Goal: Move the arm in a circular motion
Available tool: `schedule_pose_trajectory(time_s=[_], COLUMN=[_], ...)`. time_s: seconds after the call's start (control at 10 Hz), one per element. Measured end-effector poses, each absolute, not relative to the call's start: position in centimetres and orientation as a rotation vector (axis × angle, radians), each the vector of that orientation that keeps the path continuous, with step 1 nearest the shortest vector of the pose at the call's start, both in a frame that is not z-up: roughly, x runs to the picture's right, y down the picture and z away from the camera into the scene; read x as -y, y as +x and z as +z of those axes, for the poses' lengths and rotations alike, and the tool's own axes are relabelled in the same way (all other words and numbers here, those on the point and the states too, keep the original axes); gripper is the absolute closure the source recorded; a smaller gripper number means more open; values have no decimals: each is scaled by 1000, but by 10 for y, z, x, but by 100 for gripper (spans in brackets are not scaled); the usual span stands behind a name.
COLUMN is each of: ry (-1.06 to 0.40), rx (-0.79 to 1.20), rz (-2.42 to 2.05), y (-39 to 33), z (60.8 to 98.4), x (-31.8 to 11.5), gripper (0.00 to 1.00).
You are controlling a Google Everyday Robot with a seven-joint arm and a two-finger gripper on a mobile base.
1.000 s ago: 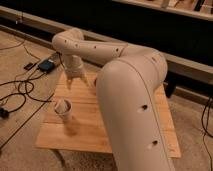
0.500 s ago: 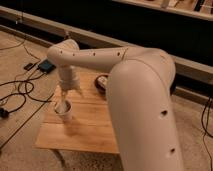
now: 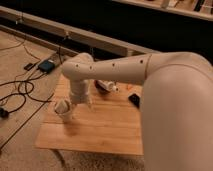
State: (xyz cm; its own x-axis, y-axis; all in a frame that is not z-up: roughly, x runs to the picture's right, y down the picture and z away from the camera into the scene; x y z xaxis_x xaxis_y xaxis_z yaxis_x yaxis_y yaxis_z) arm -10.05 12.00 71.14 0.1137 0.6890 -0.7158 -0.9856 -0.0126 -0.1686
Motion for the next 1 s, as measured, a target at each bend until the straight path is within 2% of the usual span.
schedule_pose_trajectory(time_s=[0.4, 0.6, 0.8, 1.0], ry=[-720, -668, -617, -566], rx=[-527, -557, -569, -561], rz=[1629, 1729, 1759, 1751], y=[-15, 41, 68, 71], z=[714, 723, 731, 744], x=[-127, -113, -84, -36], gripper=[35, 35, 35, 35])
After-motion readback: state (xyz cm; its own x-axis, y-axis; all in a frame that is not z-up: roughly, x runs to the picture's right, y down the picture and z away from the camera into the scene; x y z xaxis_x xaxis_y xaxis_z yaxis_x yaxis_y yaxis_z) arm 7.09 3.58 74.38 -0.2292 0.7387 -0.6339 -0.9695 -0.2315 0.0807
